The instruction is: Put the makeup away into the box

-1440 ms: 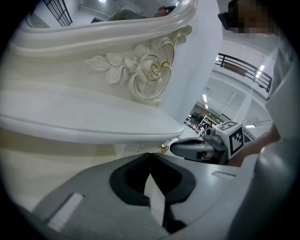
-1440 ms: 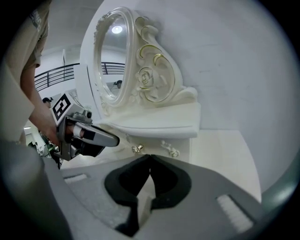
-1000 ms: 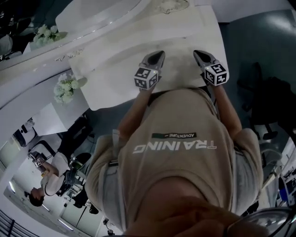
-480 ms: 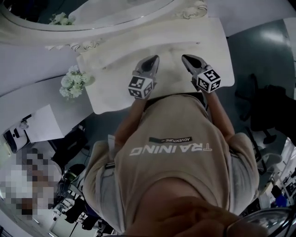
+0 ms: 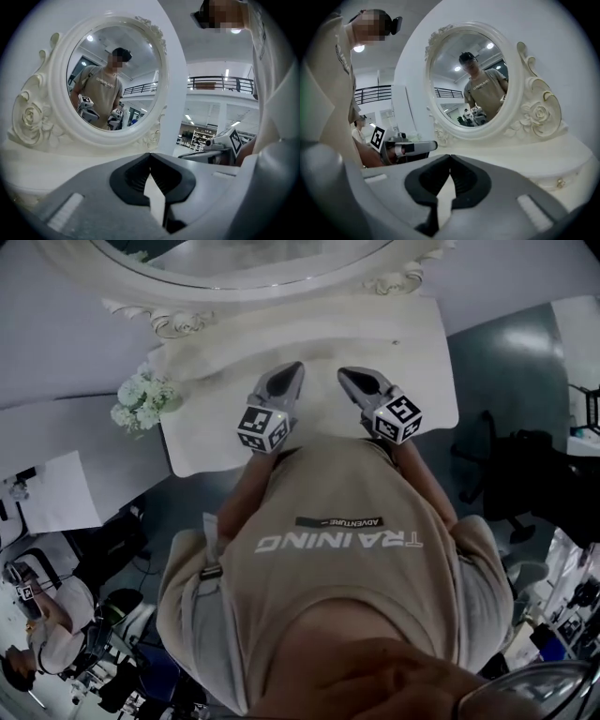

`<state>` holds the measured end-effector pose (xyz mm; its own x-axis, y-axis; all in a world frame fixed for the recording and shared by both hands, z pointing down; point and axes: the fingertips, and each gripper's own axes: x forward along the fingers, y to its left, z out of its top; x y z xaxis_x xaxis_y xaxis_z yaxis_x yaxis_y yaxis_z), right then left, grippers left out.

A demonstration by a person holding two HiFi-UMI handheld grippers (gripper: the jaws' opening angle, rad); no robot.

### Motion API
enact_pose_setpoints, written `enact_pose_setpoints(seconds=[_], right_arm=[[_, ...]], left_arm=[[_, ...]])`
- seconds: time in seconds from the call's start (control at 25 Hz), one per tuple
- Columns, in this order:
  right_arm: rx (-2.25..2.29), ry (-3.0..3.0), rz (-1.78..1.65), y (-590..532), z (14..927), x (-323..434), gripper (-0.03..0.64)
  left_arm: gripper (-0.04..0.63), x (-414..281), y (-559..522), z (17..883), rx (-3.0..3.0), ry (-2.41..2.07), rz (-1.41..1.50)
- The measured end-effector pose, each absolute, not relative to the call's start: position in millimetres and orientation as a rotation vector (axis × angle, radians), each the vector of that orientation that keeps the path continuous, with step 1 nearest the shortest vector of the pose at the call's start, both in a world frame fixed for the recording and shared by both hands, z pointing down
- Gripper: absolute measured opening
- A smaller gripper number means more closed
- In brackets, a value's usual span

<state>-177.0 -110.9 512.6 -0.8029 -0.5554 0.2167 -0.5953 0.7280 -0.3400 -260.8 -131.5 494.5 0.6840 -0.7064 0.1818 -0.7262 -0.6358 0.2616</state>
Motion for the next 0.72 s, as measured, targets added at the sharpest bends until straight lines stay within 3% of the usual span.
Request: enact_pose_setpoints(seconds=[0.72], right_arm=[[1.102, -2.821, 0.233, -170, 395, -162, 0.003]], left_arm=[[0.008, -274, -168, 391, 2.690, -1.347, 0.111]])
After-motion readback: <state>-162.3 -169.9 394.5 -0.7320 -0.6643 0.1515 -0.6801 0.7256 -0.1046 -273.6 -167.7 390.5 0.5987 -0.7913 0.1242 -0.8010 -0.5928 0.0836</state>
